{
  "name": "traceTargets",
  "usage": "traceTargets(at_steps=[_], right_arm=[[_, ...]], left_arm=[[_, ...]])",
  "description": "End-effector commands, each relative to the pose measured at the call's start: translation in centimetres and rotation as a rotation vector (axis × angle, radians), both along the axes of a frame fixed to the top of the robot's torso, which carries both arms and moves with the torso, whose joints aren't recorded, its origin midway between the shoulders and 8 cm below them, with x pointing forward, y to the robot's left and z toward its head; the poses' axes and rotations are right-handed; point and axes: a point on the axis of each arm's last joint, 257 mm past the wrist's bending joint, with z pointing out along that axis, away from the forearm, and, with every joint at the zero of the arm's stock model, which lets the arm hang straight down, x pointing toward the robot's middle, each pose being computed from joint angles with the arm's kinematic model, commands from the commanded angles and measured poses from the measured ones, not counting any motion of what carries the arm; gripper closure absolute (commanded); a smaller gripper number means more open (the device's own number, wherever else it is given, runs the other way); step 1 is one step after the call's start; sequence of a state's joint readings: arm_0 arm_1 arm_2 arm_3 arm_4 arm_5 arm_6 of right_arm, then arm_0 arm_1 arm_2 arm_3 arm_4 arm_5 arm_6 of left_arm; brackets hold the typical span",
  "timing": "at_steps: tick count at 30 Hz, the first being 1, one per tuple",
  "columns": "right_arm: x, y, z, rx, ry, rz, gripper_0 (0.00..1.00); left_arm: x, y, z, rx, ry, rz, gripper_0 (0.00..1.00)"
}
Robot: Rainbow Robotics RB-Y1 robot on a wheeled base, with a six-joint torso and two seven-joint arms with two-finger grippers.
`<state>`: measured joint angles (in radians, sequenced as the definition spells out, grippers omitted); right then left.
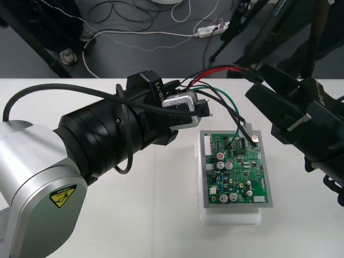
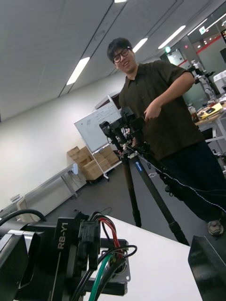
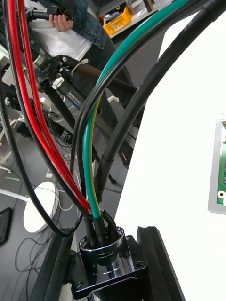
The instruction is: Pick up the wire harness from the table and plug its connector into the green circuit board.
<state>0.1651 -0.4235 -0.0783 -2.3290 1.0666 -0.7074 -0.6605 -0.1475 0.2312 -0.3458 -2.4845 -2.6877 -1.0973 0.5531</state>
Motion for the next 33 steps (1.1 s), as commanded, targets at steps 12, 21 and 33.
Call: traceTargets(at_steps=[12,21,33], right_arm=[[-1.2,2.0,2.8,0.035,-0.045,0.054,0.0],[-1.1,1.9,2.3,0.032,-0.034,0.047,0.0],[-1.9,1.9,0.1,0.0,0.004,0.058,0.02]], left_arm=[[-0.7,-0.7,1.8,-0.021,-0.094,-0.017,1.0],[-0.7,-0.4,1.4,-0.017,-0.1,-0.01,1.0],[-0.2,0.2,2.7,-0.052,-0.14,0.011,1.0]])
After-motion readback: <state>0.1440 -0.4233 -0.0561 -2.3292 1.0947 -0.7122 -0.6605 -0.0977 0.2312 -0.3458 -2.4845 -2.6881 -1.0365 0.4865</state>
